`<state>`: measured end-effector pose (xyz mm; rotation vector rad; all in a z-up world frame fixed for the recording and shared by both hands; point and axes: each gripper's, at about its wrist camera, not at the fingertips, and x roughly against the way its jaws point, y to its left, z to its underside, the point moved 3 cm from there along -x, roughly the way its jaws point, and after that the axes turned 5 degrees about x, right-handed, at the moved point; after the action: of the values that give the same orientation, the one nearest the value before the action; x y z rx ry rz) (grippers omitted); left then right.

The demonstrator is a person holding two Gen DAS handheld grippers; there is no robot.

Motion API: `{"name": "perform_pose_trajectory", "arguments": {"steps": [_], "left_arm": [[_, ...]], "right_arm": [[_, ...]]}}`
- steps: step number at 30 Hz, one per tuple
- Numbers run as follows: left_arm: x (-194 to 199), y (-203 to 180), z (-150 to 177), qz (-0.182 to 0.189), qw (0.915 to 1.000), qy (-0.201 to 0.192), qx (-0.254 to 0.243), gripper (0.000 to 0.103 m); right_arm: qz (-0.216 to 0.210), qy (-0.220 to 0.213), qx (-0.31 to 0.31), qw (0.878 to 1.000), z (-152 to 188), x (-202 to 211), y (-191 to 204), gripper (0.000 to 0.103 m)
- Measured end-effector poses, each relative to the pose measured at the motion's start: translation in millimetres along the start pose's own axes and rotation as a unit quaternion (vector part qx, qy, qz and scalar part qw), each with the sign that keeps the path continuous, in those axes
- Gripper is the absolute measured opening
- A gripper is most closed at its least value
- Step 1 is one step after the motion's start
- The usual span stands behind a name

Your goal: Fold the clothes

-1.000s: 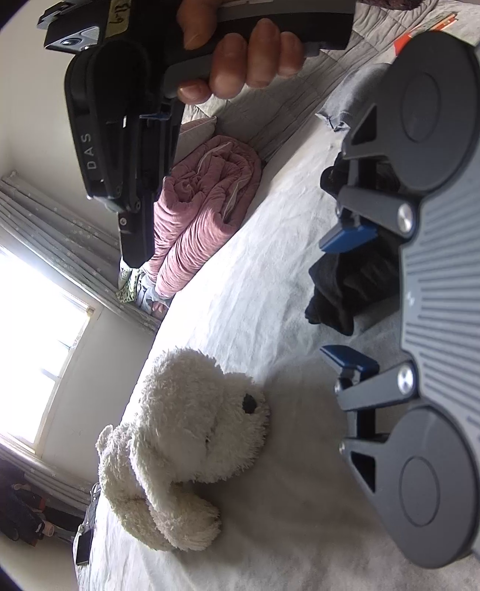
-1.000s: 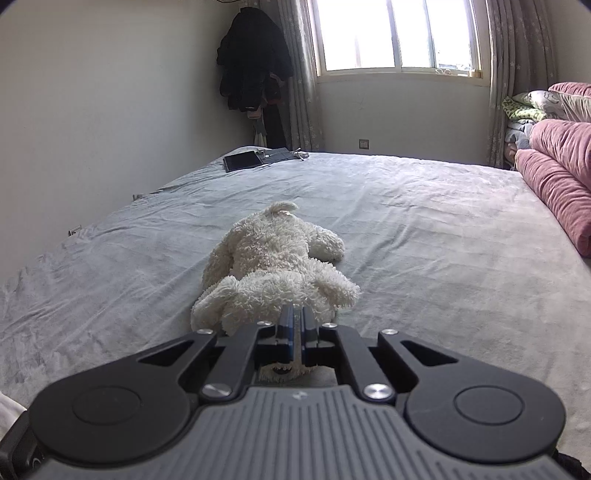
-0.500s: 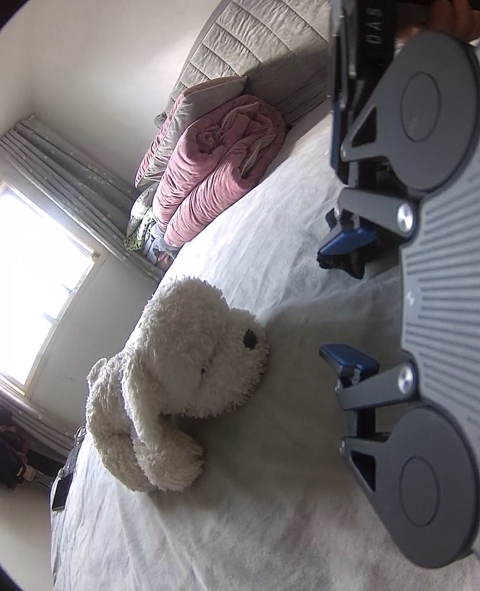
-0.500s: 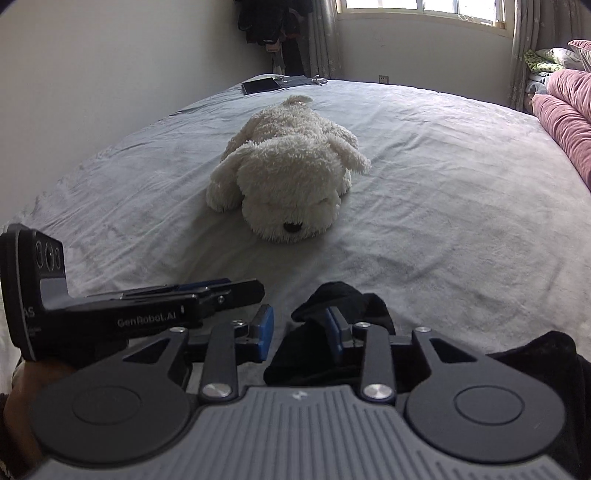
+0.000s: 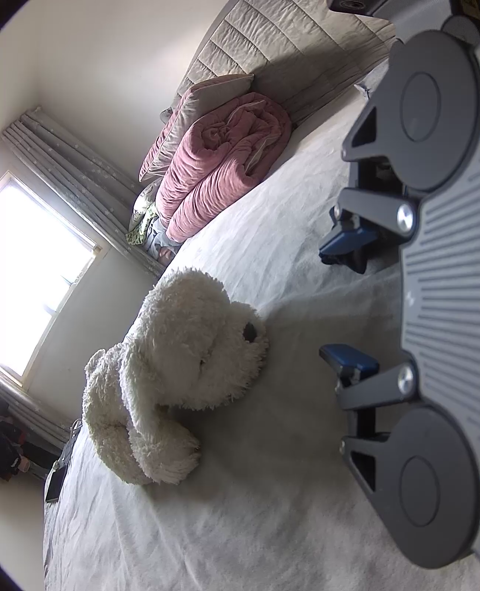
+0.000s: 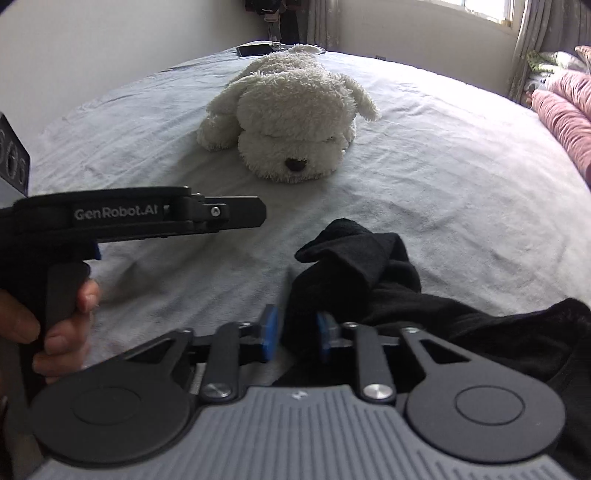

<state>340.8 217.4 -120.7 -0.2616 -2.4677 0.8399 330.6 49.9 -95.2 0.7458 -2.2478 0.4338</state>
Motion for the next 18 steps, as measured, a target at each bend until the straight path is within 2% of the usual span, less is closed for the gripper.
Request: {"name": "perform_pose_trajectory", "arguments": {"steps": [5,10,16,18], "left_arm": [[-1.3,-2.7,1.9,0.001,1.0000,0.003,-0.006,0.054],[-6.4,-7.5,7.4,0.002,0.9997,0.015,-0.021,0.054],[-14.6,-14.9,15.6,-0.008,0.9981,0.026,-0.055,0.054],[-16.4,-17.4,16.7,-0.007,0.9978,0.026,-0.060,0.054]], "right_arm": [[0.044,-0.056,-0.051,0.996,-12.4,20.4,-35.2,0.001],[0.144,-0.095,-0.098,0.980,-10.6,20.5,-76.3,0.001],[0.160,-0.104,-0.205,0.960,27.8,-2.1,-121.6,0.001],[0.145,-0.109,-0.237,0.955,39.7,-4.6,-132.1,0.001]]}}
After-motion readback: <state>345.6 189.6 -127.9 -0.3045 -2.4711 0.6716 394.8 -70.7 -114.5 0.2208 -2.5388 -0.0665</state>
